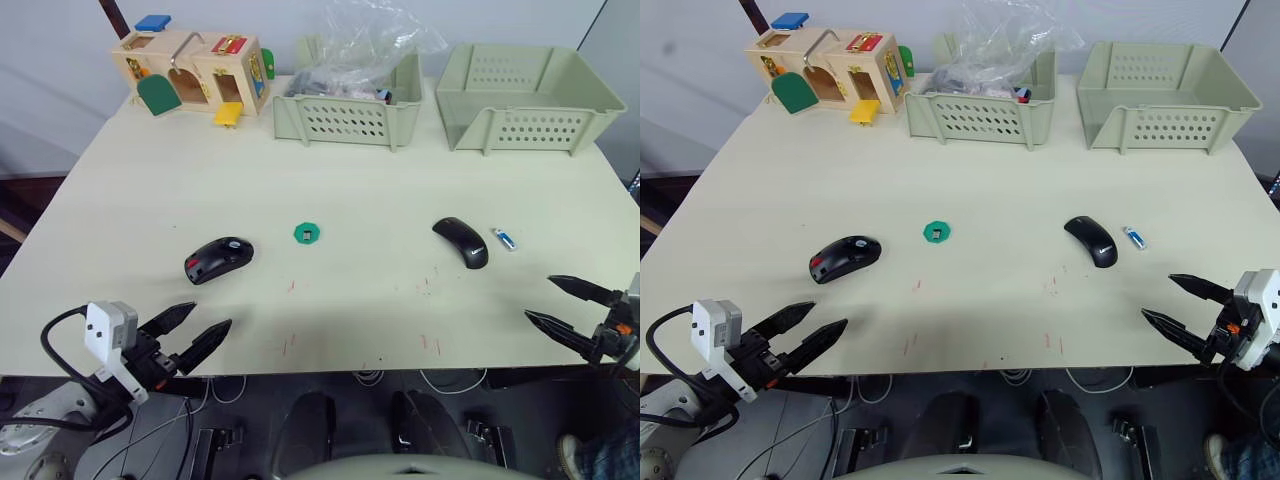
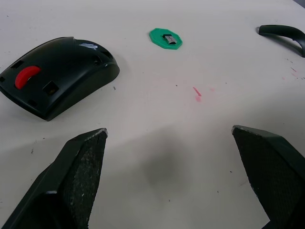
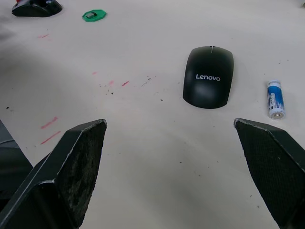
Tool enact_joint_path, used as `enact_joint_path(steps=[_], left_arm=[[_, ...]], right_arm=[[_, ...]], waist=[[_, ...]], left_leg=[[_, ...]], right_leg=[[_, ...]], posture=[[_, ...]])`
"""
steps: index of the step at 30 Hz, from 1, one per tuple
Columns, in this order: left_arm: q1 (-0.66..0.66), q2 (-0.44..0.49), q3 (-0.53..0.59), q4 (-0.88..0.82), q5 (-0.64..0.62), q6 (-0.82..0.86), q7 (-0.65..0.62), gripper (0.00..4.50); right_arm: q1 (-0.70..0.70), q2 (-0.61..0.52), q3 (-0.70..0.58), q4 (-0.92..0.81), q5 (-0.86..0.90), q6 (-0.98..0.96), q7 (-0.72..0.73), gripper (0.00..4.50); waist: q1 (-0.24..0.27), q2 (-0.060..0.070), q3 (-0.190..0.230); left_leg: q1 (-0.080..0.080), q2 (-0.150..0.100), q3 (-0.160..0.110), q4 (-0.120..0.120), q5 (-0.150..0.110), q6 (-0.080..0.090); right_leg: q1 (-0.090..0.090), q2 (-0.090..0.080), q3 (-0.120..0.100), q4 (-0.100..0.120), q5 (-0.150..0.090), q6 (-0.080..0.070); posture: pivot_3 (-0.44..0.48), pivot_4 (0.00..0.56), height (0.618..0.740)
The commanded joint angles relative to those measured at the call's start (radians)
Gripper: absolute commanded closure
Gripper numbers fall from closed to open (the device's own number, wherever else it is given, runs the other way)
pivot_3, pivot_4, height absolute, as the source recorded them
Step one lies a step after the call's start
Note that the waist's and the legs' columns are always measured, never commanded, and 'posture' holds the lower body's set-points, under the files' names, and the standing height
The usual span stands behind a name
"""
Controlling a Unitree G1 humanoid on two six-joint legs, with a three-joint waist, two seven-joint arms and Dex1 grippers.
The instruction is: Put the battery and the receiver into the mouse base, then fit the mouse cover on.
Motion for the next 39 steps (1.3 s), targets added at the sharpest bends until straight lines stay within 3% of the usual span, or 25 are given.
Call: enact_joint_path(steps=[1, 7, 13, 18, 27, 32, 39], left_arm=[[-0.025, 0.06, 0.037, 0.012, -0.029, 0.004, -0.051, 0.05], [-0.143, 0.243, 0.08, 0.178, -0.047, 0.005, -0.229, 0.05], [-0.329, 0.417, 0.042, 0.442, 0.007, -0.04, -0.405, 0.05], [-0.579, 0.527, -0.126, 0.726, 0.107, -0.117, -0.584, 0.05], [-0.922, 0.484, -0.377, 1.082, 0.312, -0.302, -0.724, 0.05], [-0.995, 0.469, -0.405, 1.163, 0.351, -0.348, -0.753, 0.05], [-1.064, 0.443, -0.448, 1.208, 0.399, -0.377, -0.761, 0.05]], right_arm=[[-0.033, 0.006, 0.008, -0.093, 0.042, 0.006, -0.017, 0.0], [-0.121, -0.004, 0.099, -0.298, 0.153, 0.088, -0.038, 0.0], [-0.179, -0.034, 0.126, -0.4, 0.233, 0.138, -0.039, 0.0], [-0.189, -0.062, 0.097, -0.427, 0.287, 0.158, -0.023, 0.0], [-0.135, -0.03, 0.084, -0.416, 0.265, 0.088, 0.025, 0.0], [-0.1, -0.012, 0.093, -0.395, 0.235, 0.063, 0.04, 0.0], [-0.016, 0.111, 0.059, -0.379, 0.175, -0.12, 0.072, 0.0]], waist=[[0.0, 0.0, 0.0], [0.0, 0.002, 0.0], [0.002, 0.0, 0.001], [0.003, -0.001, 0.001], [0.003, -0.002, 0.001], [-0.002, -0.007, 0.001], [0.002, -0.008, 0.001]], left_leg=[[0.0, 0.0, 0.0, 0.0, 0.0, 0.0], [0.0, 0.001, -0.001, 0.0, 0.0, 0.0], [-0.002, 0.0, 0.0, -0.001, 0.0, 0.0], [-0.002, 0.0, 0.002, -0.001, 0.0, 0.0], [-0.002, 0.0, 0.004, -0.001, 0.0, 0.0], [-0.003, 0.0, 0.004, 0.0, 0.0, 0.0], [-0.003, 0.0, 0.003, 0.001, 0.0, 0.0]], right_leg=[[0.0, 0.0, 0.0, 0.0, 0.0, 0.0], [-0.001, 0.001, -0.001, 0.002, 0.0, -0.001], [-0.002, 0.0, -0.001, 0.0, 0.001, -0.003], [-0.002, 0.001, -0.002, 0.0, 0.001, -0.003], [-0.001, 0.001, -0.003, 0.002, 0.002, -0.004], [-0.001, 0.001, -0.002, 0.002, 0.003, -0.002], [-0.001, 0.001, -0.003, 0.003, 0.003, -0.002]], posture=[[0.0, 0.15, 0.74], [0.0, 0.15, 0.74], [0.0, 0.15, 0.74], [0.0, 0.15, 0.74], [0.0, 0.15, 0.74], [0.0, 0.15, 0.74], [0.0, 0.15, 0.74]])
